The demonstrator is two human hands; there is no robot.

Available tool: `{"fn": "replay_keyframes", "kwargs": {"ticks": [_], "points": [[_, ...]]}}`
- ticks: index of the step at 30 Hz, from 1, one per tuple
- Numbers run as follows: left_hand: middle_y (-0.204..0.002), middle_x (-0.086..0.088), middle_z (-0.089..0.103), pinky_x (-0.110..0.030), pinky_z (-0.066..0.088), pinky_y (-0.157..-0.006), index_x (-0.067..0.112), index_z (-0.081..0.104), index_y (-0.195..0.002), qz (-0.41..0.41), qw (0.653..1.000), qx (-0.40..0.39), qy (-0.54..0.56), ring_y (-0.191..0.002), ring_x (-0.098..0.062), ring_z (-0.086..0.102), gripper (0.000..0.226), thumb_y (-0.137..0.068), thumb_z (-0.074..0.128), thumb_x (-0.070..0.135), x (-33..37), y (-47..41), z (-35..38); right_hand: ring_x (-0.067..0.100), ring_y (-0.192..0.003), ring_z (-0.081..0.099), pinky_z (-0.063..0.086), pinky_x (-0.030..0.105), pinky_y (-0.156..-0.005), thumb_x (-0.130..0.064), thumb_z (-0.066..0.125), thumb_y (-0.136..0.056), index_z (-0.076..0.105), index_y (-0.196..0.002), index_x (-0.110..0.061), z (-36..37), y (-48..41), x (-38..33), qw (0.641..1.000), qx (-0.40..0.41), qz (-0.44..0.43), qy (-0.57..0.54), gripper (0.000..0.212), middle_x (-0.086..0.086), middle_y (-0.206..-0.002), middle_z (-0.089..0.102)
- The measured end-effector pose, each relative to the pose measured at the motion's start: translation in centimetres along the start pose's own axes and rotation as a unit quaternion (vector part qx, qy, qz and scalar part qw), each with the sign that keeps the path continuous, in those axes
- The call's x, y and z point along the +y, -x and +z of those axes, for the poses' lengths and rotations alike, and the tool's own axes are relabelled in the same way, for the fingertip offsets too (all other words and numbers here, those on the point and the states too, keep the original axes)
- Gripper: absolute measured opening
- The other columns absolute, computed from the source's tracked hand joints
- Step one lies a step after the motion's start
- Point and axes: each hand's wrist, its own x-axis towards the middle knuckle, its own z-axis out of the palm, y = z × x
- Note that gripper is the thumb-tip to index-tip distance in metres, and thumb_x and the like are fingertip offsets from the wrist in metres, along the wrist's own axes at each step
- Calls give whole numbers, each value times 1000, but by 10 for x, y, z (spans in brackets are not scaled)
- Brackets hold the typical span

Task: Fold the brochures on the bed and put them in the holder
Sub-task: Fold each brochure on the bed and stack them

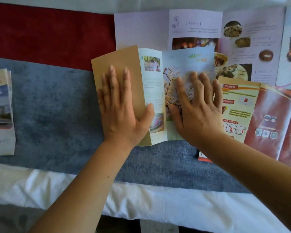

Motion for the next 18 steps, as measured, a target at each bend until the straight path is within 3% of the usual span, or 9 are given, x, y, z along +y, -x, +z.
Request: {"fn": "replay_keyframes", "kwargs": {"ticks": [6,11,13,16,18], "points": [[-172,-18,-1,-55,2,-127,13,10,-165,0,1000,-5,-28,-159,-38,-3,96,-91,50,59,-12,4,-9,42,-158,1,-3,53,-127,-54,28,-106,23,-164,-14,6,-4,-32,1000,0,-12,-24,71,25,-170,7],[-171,-19,0,-57,2,-127,13,10,-165,9,999,-2,-41,-158,-40,-3,96,-91,47,61,-15,1,-16,45,-157,6,2,56,-128,-51,32,-105,33,-160,-12,7,-8,-39,998,17,-18,-59,68,27,-169,12],[-172,-19,0,-58,2,-127,13,10,-165,6,999,-5,-45,-158,-39,-2,95,-90,45,61,-21,1,-20,47,-157,8,6,58,-127,-43,38,-106,36,-160,-19,7,-9,-45,996,30,-33,-80,60,28,-168,13],[-172,-17,-2,-58,2,-127,16,9,-165,-4,999,-12,-44,-159,-37,-1,94,-91,44,62,-28,2,-23,47,-157,4,8,60,-126,-34,38,-105,24,-163,-37,7,-10,-56,989,27,-92,-115,60,21,-171,10],[-172,-16,-1,-58,2,-127,17,8,-165,-9,999,-16,-40,-159,-36,0,94,-91,44,61,-29,2,-23,46,-157,8,12,61,-125,-33,41,-103,29,-161,-39,6,-11,-60,981,27,-128,-142,60,18,-171,16]]}}
